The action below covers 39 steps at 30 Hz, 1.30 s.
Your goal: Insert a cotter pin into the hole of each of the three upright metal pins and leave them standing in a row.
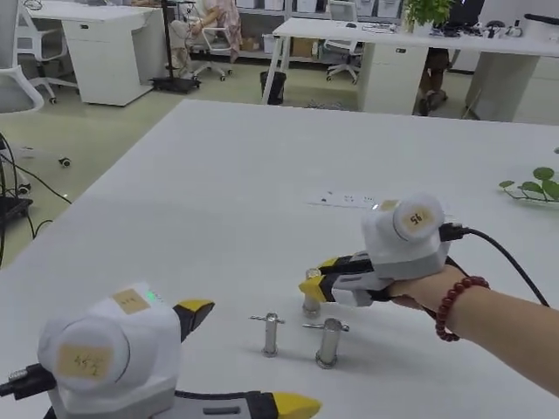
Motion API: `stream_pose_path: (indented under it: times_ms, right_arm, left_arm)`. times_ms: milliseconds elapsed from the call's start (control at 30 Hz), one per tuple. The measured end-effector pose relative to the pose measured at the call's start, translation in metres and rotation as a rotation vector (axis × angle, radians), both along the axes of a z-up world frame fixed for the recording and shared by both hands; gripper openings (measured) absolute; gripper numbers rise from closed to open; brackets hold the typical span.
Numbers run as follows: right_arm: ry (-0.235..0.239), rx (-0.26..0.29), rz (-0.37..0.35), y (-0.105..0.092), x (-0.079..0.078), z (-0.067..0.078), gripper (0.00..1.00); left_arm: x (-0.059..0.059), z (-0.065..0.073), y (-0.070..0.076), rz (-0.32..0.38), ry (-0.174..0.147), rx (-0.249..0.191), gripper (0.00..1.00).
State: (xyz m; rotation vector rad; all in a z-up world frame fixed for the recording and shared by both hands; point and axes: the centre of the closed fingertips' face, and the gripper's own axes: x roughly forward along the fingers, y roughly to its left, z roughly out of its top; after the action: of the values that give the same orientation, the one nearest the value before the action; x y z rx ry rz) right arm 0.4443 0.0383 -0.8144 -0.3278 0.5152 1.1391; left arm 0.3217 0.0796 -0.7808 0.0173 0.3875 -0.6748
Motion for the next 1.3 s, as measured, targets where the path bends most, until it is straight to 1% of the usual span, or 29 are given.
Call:
stream_pose_path:
  times_ms: [300, 467, 633, 800, 1067, 1300]
  right_arm:
    - [0.000, -0.008, -0.028, -0.034, -0.009, -0.001, 0.13]
    - [-0.001, -0.009, -0.031, -0.046, -0.016, 0.001, 0.13]
    - [-0.007, -0.023, -0.020, -0.057, -0.027, 0.001, 0.13]
    - [-0.004, -0.024, -0.008, -0.067, -0.043, 0.003, 0.13]
    - [-0.002, -0.010, 0.021, -0.070, -0.066, 0.009, 0.13]
    - [0.002, 0.012, 0.059, -0.061, -0.086, 0.013, 0.13]
  left_arm:
    - [-0.006, 0.002, 0.000, 0.001, -0.005, 0.003, 0.98]
    - [-0.007, 0.004, -0.002, -0.006, -0.013, 0.004, 0.97]
    - [-0.008, 0.005, -0.005, -0.012, -0.015, 0.007, 0.96]
    - [-0.009, 0.006, -0.005, -0.013, -0.016, 0.011, 0.96]
    - [-0.012, 0.007, -0.007, -0.019, -0.017, 0.019, 0.96]
    - [-0.015, 0.008, -0.009, -0.028, -0.022, 0.024, 0.95]
